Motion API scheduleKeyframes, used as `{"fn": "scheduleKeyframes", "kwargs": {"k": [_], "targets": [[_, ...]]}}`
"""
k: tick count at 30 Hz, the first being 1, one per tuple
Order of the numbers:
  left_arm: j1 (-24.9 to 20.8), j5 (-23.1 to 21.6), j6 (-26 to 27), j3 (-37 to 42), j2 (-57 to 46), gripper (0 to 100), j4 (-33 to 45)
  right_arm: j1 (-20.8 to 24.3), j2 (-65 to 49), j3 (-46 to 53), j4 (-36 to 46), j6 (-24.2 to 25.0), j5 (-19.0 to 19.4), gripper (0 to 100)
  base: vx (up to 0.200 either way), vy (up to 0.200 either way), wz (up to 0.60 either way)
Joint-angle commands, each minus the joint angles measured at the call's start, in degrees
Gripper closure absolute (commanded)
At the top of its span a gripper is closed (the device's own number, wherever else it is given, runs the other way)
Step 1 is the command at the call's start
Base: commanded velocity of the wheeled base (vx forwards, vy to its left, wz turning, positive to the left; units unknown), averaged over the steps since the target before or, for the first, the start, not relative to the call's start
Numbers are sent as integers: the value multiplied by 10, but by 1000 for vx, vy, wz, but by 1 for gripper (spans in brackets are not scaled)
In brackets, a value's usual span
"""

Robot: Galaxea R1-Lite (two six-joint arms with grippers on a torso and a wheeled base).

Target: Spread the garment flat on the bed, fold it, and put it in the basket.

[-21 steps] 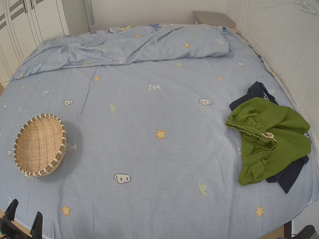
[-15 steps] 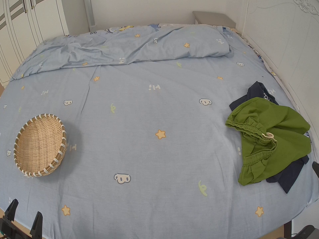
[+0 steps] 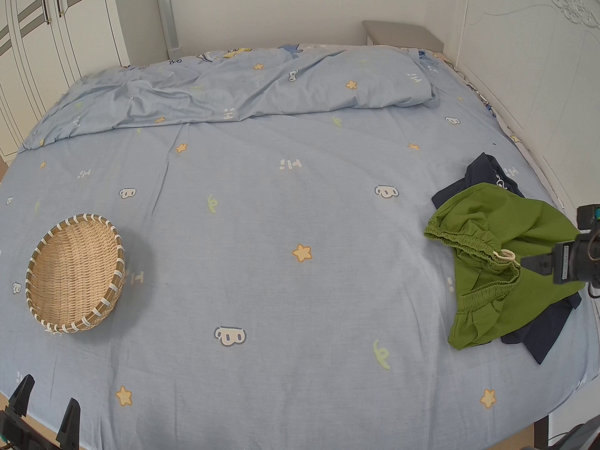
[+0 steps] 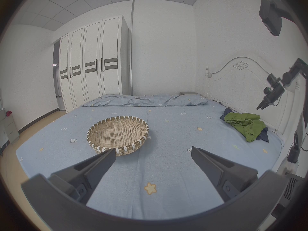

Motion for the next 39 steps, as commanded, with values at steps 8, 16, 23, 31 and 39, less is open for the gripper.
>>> {"fn": "scheduleKeyframes", "kwargs": {"k": [8, 16, 23, 31, 39], "targets": [[0, 0, -1, 9, -9, 0, 0, -52, 189, -49, -39, 4, 4, 0, 0, 0, 0], [0, 0, -1, 9, -9, 0, 0, -57, 189, -40, -39, 5, 22, 0, 0, 0, 0], [0, 0, -1, 9, -9, 0, 0, -65, 216, -44, -40, 6, 23, 0, 0, 0, 0], [0, 0, -1, 9, -9, 0, 0, -65, 253, -46, -75, 7, 25, 0, 0, 0, 0], [0, 0, 0, 9, -9, 0, 0, -66, 278, -57, -76, 7, 25, 100, 0, 0, 0]]}}
